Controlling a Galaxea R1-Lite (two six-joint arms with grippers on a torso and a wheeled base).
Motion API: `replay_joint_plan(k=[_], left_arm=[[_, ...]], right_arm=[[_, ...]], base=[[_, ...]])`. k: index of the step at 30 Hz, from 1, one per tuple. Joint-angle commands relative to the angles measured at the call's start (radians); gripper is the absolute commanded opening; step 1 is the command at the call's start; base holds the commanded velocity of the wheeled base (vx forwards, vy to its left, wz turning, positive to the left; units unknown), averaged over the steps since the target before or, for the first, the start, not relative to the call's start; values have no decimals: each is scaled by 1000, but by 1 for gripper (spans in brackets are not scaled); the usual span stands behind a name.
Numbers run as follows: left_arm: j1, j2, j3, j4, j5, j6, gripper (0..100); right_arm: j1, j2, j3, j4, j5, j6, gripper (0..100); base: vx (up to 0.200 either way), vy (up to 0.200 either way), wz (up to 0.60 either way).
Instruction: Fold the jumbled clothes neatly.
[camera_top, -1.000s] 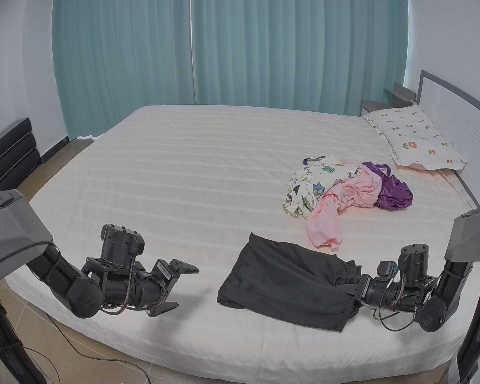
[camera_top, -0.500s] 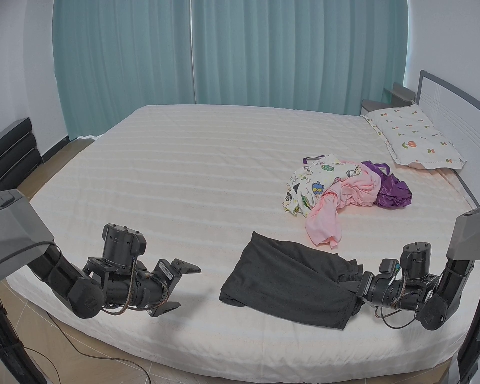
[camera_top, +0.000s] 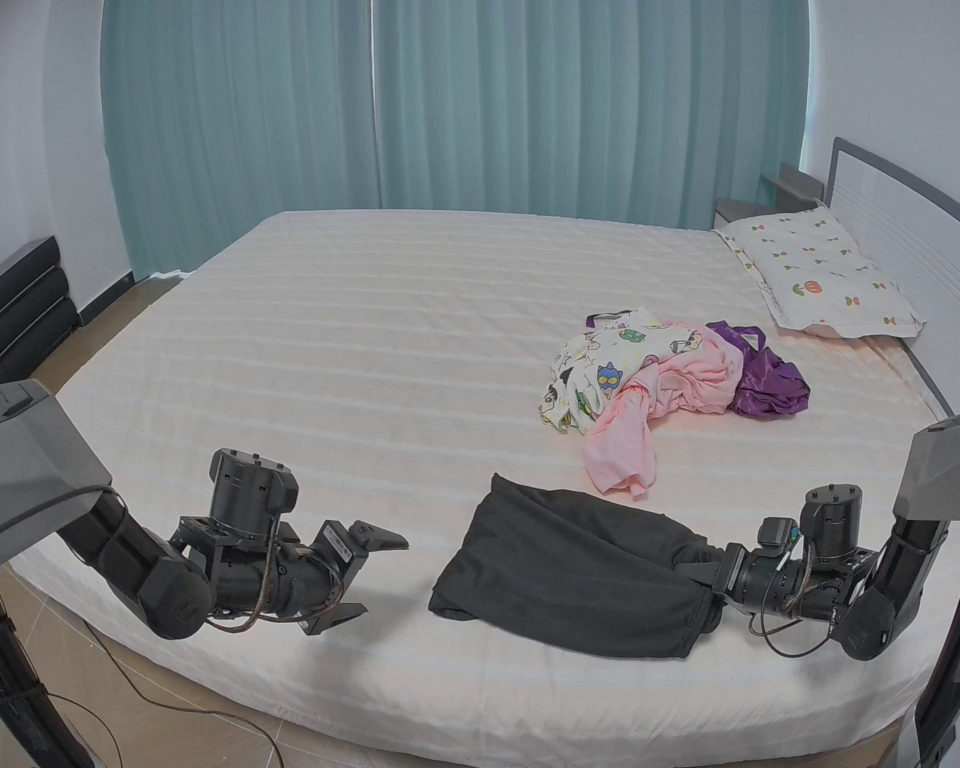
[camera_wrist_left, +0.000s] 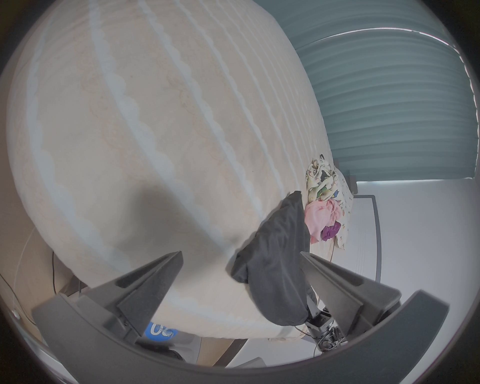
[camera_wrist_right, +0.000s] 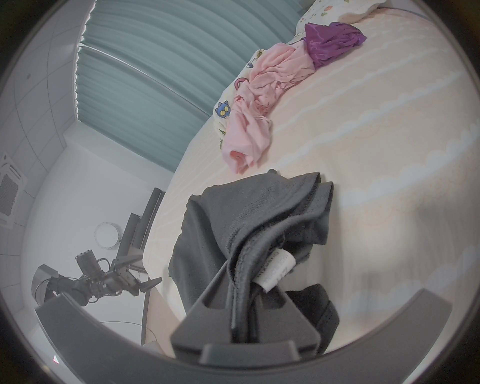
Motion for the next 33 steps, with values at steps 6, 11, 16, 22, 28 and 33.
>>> replay_joint_plan(k=[6, 11, 16, 22, 28, 33], left_arm=[[1, -1, -1, 5, 1, -9, 100], [1, -1, -1, 5, 1, -9, 100], [1, -14, 1, 5, 1, -10, 100], [1, -9, 1, 5, 1, -9, 100], [1, -6, -1, 5, 3, -9, 100], [1, -4, -1, -8, 3, -9, 100]], right_arm=[[4, -3, -1, -10, 1, 3, 100], [2, -27, 2, -6, 1, 3, 100], [-50, -39, -10, 4, 1, 2, 100], [-48, 17, -43, 4, 4, 15, 100], [-42, 68, -98, 5, 21, 146, 100], [-32, 102, -133, 4, 21, 166, 0]], base=[[0, 0, 0], [0, 0, 0], [0, 0, 0], [0, 0, 0], [0, 0, 0], [0, 0, 0]])
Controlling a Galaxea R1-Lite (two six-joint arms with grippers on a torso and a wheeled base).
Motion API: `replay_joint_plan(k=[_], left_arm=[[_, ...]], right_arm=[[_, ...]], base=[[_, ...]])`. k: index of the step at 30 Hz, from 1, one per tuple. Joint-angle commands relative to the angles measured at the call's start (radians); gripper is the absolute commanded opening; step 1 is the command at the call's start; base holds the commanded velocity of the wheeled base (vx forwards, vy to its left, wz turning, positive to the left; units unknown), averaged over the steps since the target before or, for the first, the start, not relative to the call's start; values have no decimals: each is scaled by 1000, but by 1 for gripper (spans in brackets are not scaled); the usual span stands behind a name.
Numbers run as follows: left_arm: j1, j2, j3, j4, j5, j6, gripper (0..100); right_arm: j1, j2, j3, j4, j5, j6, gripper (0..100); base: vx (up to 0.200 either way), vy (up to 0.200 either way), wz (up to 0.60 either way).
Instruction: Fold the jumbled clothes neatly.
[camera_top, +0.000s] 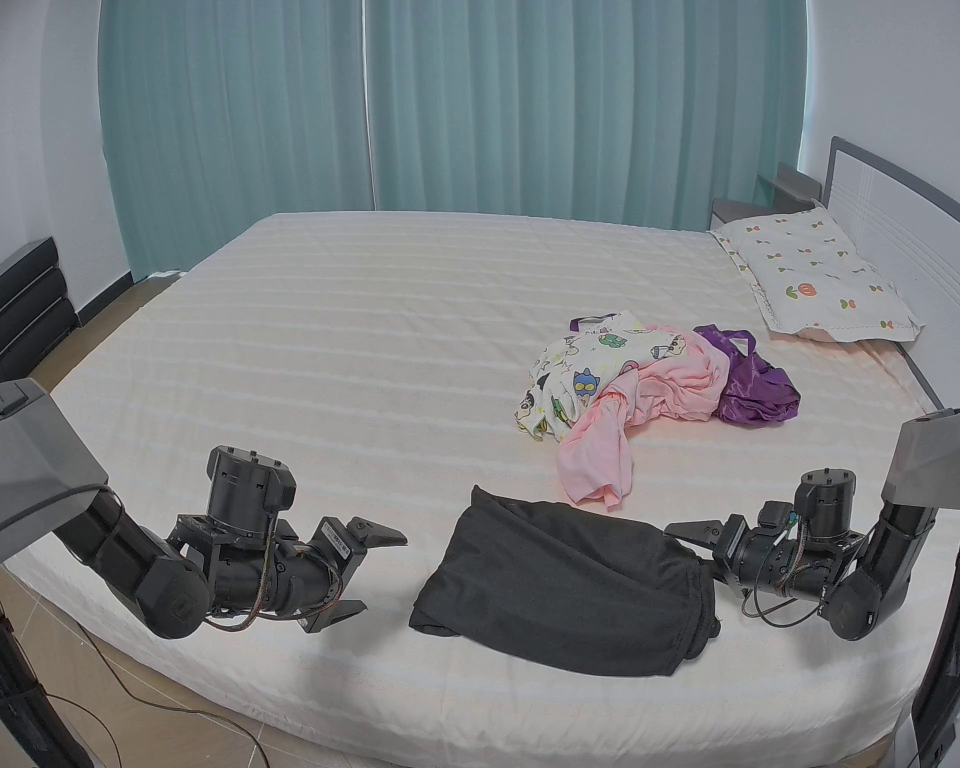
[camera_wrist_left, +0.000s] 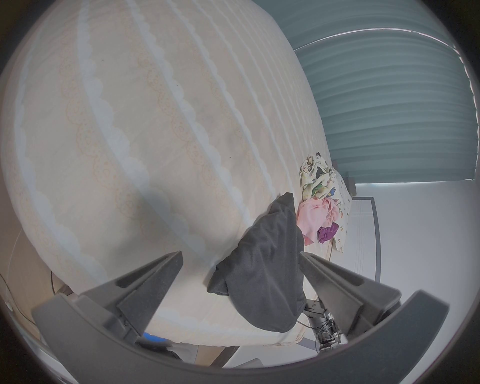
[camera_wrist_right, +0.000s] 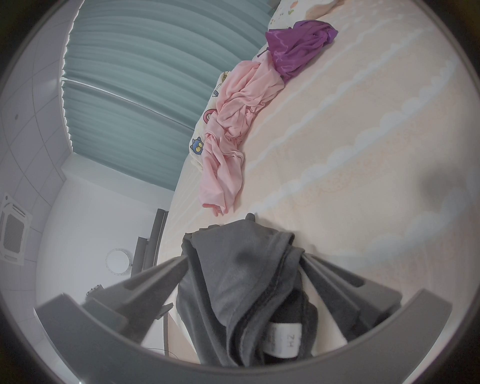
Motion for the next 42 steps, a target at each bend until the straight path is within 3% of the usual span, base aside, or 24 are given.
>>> replay_joint_plan(k=[1, 13, 14, 26, 27, 34, 42], left_arm=[[0, 4, 0, -5, 0, -1, 100], [0, 5, 0, -5, 3, -1, 100], [0, 5, 0, -5, 5, -1, 100], [2, 5, -2, -7, 8, -2, 100], [2, 5, 0, -7, 8, -2, 100], [-4, 5, -9, -42, 5, -1, 100], [-122, 103, -118, -51, 14, 12, 100]], right_arm=[[11, 43, -27, 2, 3, 6, 0], [-17, 40, -70, -14, -3, 44, 0], [-21, 34, -100, -37, -9, 102, 0], [-58, 108, -136, -129, -37, 101, 0], [-60, 111, -137, -130, -38, 101, 100], [-69, 100, -117, -129, -38, 96, 100], [-95, 65, -65, -129, -38, 63, 100]], base=[[0, 0, 0], [0, 0, 0], [0, 0, 0], [0, 0, 0], [0, 0, 0], [0, 0, 0], [0, 0, 0]])
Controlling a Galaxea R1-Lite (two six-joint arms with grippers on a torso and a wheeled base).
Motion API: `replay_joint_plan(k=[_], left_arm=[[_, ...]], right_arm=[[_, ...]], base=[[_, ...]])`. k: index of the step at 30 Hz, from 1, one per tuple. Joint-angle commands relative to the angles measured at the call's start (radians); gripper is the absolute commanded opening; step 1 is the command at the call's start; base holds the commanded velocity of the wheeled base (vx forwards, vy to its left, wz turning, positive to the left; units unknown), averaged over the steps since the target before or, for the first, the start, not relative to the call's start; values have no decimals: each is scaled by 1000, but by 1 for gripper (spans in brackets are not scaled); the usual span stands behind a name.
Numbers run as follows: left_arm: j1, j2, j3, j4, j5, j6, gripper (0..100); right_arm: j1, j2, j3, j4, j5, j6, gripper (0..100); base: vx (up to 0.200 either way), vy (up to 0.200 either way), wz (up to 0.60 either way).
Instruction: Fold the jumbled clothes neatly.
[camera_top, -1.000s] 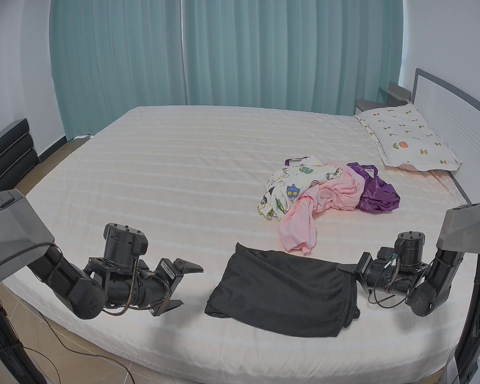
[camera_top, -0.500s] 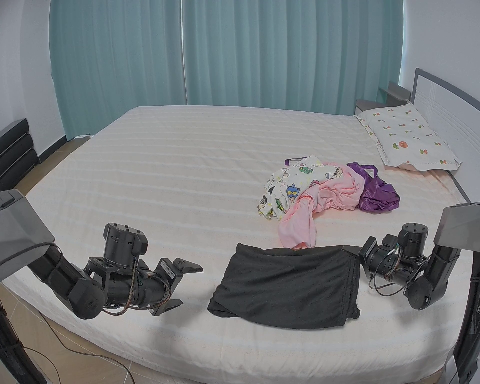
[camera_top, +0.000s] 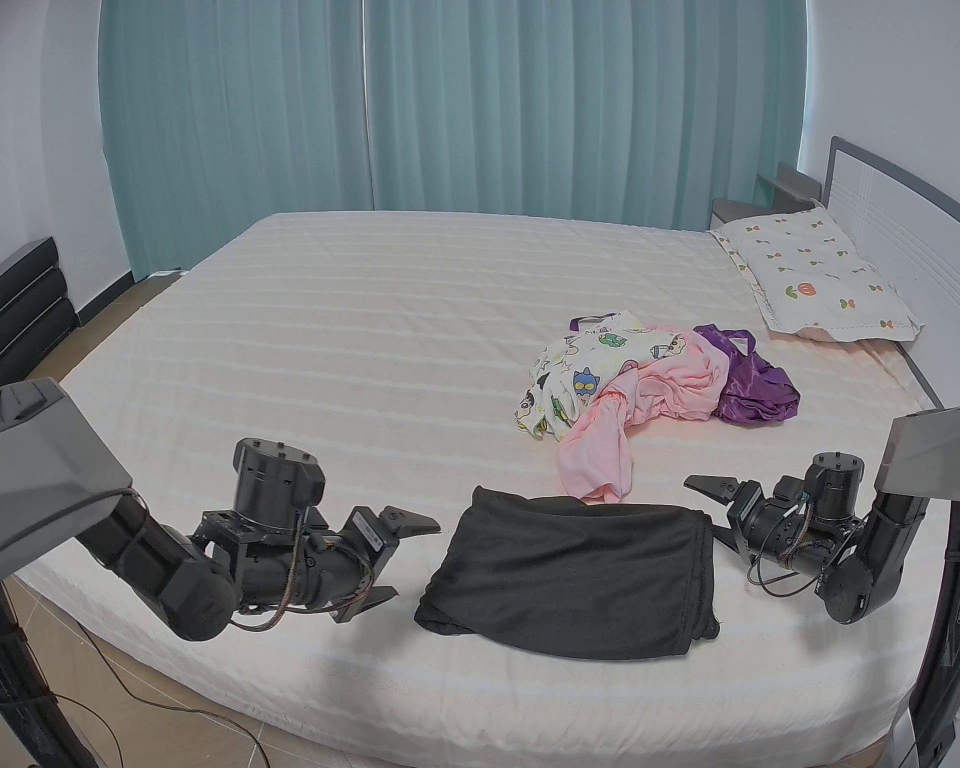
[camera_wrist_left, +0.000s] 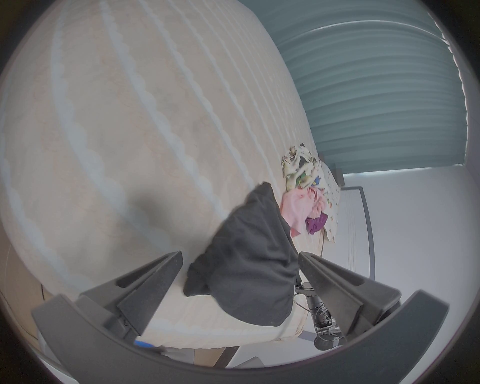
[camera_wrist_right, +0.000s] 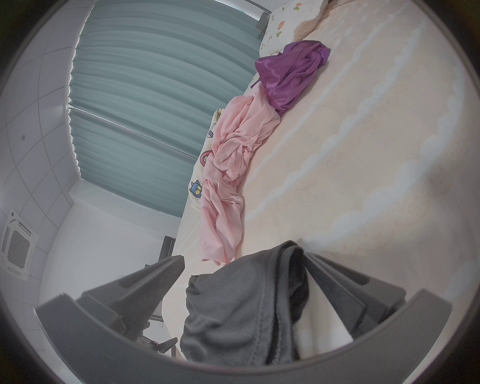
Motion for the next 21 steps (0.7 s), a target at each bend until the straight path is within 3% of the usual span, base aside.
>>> replay_joint_plan(k=[1, 7, 14, 16, 21], left_arm=[[-68, 85, -77, 8, 4, 7, 100], [-82, 128, -90, 9, 4, 78, 100], [-81, 131, -90, 9, 6, 88, 100], [-81, 134, -87, 9, 63, 125, 100], [-87, 135, -79, 32, 75, 148, 100]], right_arm=[[-11, -19, 31, 0, 1, -20, 100], [-9, -22, 37, -2, 1, -21, 100], [-9, -21, 38, 0, 1, -21, 100], [-9, -21, 41, 0, 1, -21, 100], [-9, -19, 43, -2, 1, -21, 100]], base=[[0, 0, 0], [0, 0, 0], [0, 0, 0], [0, 0, 0], [0, 0, 0]])
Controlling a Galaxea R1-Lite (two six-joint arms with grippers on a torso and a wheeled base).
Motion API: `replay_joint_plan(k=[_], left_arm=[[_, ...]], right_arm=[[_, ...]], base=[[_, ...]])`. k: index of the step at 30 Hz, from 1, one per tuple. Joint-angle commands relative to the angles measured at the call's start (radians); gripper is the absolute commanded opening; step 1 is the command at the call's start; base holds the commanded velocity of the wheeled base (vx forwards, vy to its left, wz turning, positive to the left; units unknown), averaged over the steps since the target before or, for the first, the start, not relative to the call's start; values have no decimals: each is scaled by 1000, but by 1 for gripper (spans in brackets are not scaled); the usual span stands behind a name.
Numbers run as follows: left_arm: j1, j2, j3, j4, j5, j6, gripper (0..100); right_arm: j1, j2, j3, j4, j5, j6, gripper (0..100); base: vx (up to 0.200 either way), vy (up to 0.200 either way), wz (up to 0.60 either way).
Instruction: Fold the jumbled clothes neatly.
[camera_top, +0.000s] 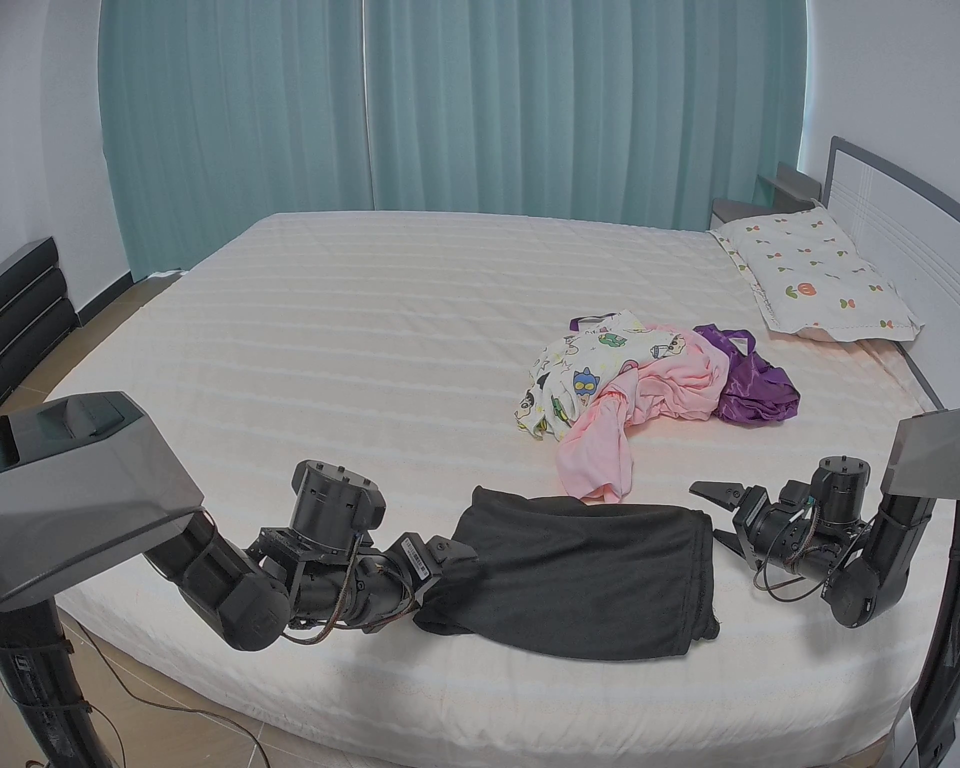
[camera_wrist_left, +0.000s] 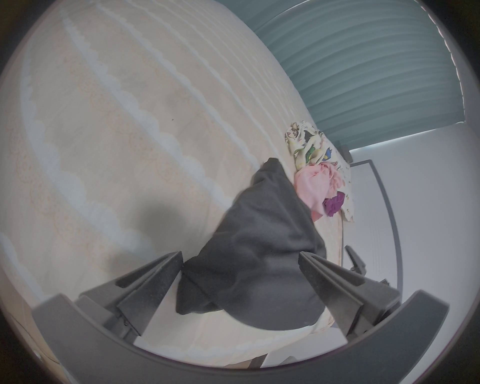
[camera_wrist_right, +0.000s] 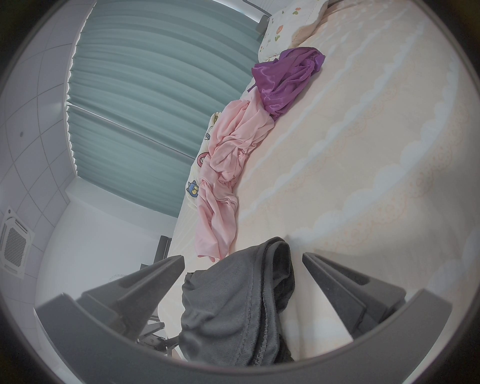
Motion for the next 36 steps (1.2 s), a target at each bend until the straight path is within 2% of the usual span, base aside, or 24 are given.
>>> replay_joint_plan(k=[1, 5, 6, 15, 27, 28, 36], left_arm=[[-12, 10, 6, 25, 3, 11, 100], [-18, 16, 3, 39, 3, 13, 100], [-18, 18, 3, 39, 3, 14, 0], [-16, -7, 38, 126, 5, 16, 0], [-12, -31, 59, 131, 6, 14, 0], [-10, -33, 58, 128, 5, 10, 100], [45, -166, 75, 134, 5, 7, 100]], right_arm=[[1, -1, 2, -1, 1, 0, 100], [1, -1, 2, 0, 1, 0, 100], [1, -1, 2, -1, 1, 0, 100], [1, 0, 4, 0, 1, 0, 100], [4, -1, 7, 0, 1, 0, 100], [2, -3, 10, 0, 1, 0, 100], [-5, -101, 33, 11, 1, -28, 100]], base=[[0, 0, 0], [0, 0, 0], [0, 0, 0], [0, 0, 0], [0, 0, 0], [0, 0, 0], [0, 0, 0]])
